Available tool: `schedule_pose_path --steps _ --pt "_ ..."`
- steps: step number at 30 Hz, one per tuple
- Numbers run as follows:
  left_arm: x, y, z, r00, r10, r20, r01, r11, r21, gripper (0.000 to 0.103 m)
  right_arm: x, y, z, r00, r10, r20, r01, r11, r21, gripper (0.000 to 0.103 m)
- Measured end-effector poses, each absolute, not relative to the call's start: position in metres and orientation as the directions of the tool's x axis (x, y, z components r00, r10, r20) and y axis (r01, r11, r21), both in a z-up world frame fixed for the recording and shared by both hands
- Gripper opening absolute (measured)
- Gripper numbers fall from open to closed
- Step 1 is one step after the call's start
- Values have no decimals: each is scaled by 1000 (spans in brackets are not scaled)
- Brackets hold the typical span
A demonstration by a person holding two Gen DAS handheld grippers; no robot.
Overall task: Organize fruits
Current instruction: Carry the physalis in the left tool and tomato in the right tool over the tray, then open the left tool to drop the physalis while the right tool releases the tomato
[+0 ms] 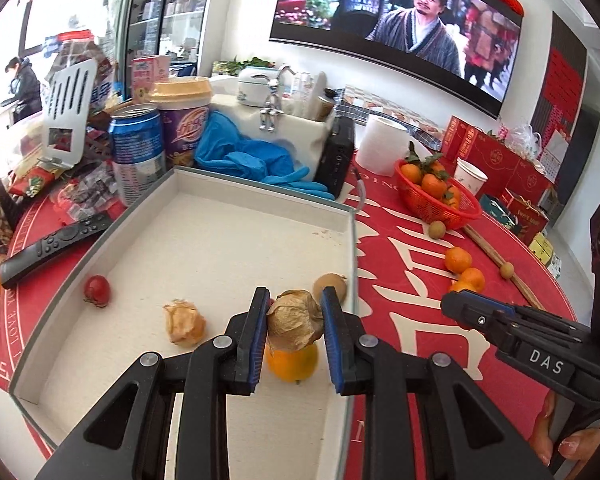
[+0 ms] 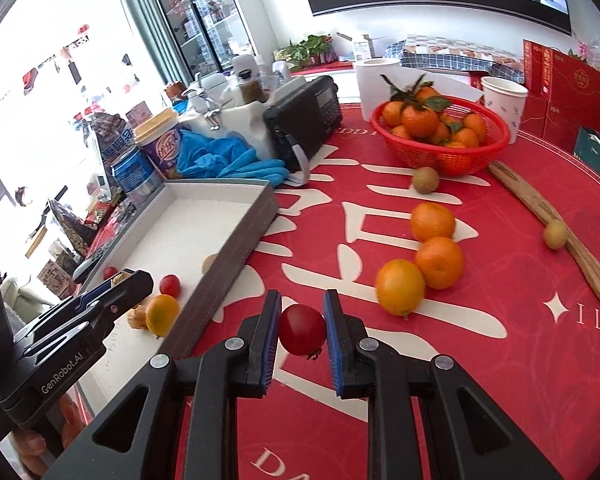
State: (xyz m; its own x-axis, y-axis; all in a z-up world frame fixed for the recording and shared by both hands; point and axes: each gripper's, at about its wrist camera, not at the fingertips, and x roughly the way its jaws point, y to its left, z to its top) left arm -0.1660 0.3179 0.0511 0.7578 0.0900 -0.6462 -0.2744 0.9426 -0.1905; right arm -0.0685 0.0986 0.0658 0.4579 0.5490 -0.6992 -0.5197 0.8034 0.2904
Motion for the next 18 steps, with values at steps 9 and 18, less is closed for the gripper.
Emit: schedule_pose_path --steps 9,18 --pt "-180 361 36 714 151 -684 -397 891 -218 28 -64 176 65 359 616 -701 -607 725 326 23" --pt "-184 377 20 672 167 -722 -433 879 -200 32 -54 225 39 336 543 -770 -625 740 250 23"
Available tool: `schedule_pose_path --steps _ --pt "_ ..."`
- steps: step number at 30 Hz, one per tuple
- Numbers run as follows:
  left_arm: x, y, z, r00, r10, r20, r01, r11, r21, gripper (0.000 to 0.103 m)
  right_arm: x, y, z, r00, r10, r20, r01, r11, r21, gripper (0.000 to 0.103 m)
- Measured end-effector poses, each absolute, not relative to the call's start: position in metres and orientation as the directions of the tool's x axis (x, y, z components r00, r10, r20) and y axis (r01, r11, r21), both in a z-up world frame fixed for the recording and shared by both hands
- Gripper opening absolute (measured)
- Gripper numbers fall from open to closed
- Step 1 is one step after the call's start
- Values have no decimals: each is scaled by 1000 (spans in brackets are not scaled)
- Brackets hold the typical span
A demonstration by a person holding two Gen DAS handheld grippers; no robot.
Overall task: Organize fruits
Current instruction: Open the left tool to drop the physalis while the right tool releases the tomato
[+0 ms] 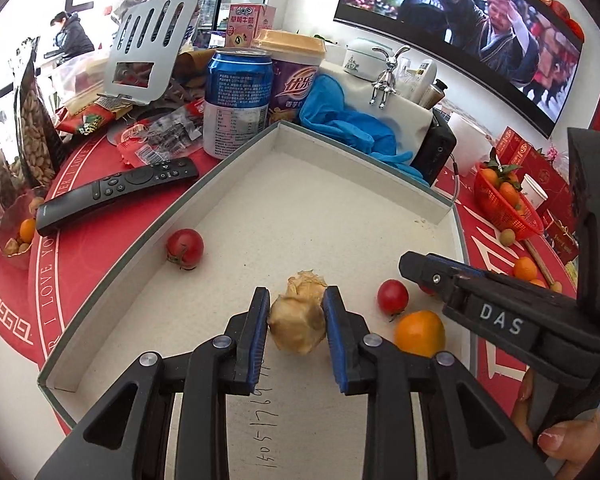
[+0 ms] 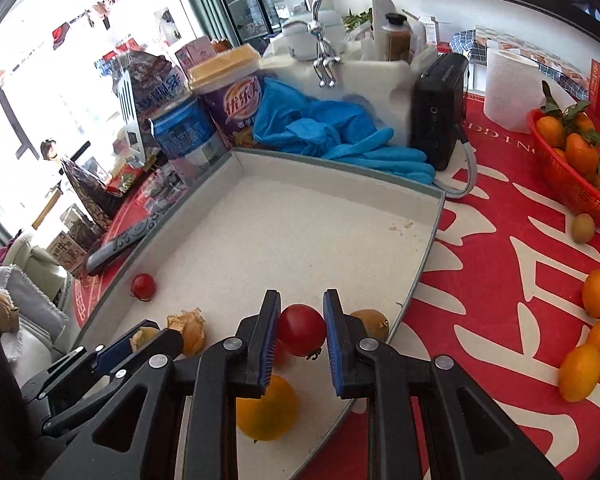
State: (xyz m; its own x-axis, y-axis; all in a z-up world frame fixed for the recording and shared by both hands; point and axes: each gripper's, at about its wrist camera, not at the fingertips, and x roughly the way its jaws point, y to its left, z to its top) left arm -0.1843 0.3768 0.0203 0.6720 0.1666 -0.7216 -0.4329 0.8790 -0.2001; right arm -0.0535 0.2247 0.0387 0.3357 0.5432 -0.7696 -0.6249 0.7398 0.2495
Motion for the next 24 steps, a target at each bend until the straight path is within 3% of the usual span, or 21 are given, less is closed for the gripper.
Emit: schedule_pose_path --steps 7,8,10,12,14,16,20,24 --pt "-187 376 20 679 166 -715 -425 883 -198 36 -69 225 43 366 509 -779 -662 731 166 23" --pt "-188 376 22 682 169 -711 -429 881 -201 41 -68 225 44 376 511 -773 -659 734 165 23" --pt "-192 379 26 697 184 -693 -448 866 -221 75 -65 224 49 376 533 -758 -657 730 188 25" --pt "-200 385 32 720 217 -659 -483 839 -252 80 -64 222 59 387 556 -736 -653 729 207 41" --pt "-206 390 39 747 220 -627 -487 823 -292 82 -63 212 74 447 562 -696 -630 750 201 86" --pt "-209 388 44 768 218 -603 -476 824 -308 84 -62 197 88 471 604 -643 -620 745 246 103" --pt "-204 362 55 810 147 -568 -368 881 -298 84 -64 163 106 525 592 -611 -571 778 262 103" --pt "-197 323 62 836 38 -548 -219 938 -268 88 -68 122 102 568 514 -643 -501 836 225 103"
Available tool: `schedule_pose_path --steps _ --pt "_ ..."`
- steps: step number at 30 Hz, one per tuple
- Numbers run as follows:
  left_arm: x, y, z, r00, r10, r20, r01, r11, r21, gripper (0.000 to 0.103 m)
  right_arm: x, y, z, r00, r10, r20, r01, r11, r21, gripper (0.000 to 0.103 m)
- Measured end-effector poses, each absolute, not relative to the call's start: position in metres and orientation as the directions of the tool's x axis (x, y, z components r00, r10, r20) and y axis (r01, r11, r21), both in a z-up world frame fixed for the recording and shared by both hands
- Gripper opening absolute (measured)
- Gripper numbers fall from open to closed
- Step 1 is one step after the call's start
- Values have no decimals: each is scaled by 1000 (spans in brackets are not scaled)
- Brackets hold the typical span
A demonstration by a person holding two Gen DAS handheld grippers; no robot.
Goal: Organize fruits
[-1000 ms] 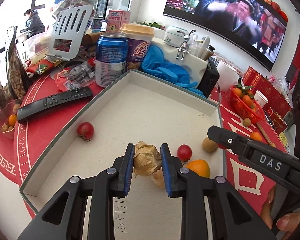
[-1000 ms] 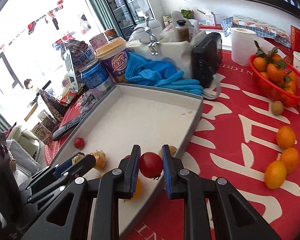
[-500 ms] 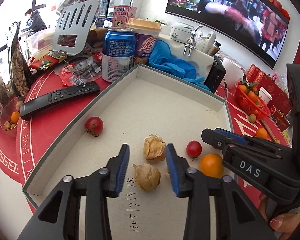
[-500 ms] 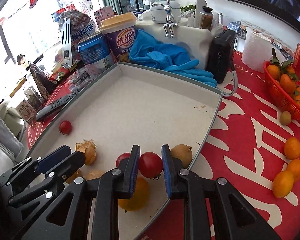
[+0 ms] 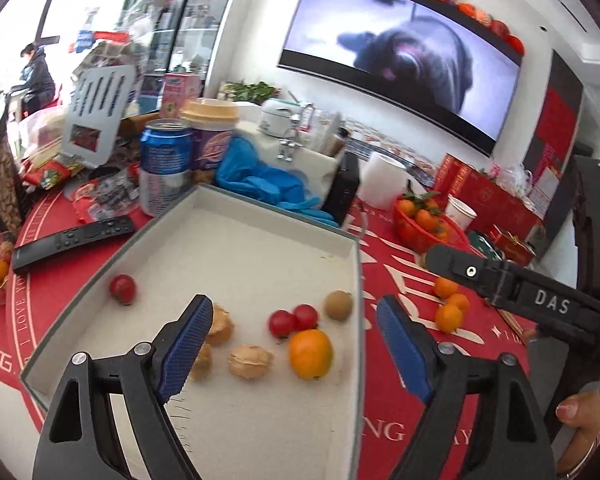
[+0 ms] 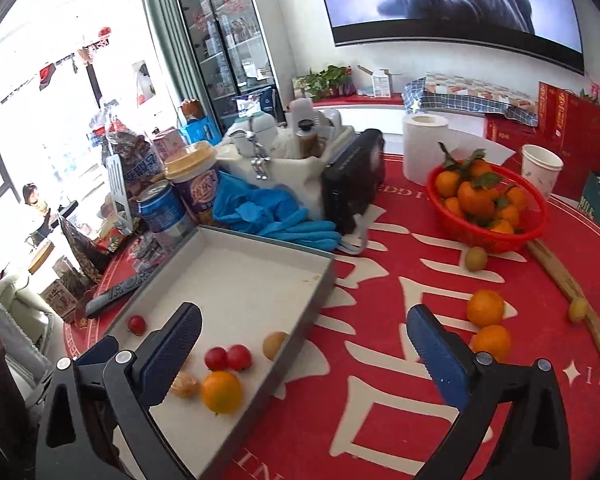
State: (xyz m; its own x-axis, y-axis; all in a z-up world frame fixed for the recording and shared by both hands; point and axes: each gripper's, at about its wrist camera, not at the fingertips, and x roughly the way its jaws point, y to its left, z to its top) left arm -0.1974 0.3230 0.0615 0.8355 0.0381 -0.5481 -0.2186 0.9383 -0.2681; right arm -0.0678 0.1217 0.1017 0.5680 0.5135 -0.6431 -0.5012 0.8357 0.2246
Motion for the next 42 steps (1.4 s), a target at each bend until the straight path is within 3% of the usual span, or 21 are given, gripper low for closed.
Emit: schedule_pose_path --steps 7,14,18,22,26,31,42 --pt "-180 251 55 804 -97 -587 -27 980 -198 90 -58 16 63 581 350 -734 -262 935 238 103" --pt "-144 202 20 663 -131 -737 5 985 -172 90 -46 -42 24 509 212 -834 -141 977 162 103" --pt "-124 184 13 641 -74 -764 -16 994 -109 90 -46 -54 25 509 202 -837 -154 978 143 103" --pt "-100 171 6 586 -107 -804 4 992 -128 91 -49 -54 19 508 121 -853 -175 984 36 103" --pt "-92 148 -1 592 -34 -805 54 999 -2 92 -54 -56 18 530 120 -839 -202 979 13 103" --pt "-91 145 -4 577 -65 -814 87 996 -17 103 -54 -59 17 547 113 -829 -184 983 13 103" --pt "-90 146 -4 577 -63 -814 86 996 -16 103 -51 -58 17 556 86 -827 -137 990 10 103"
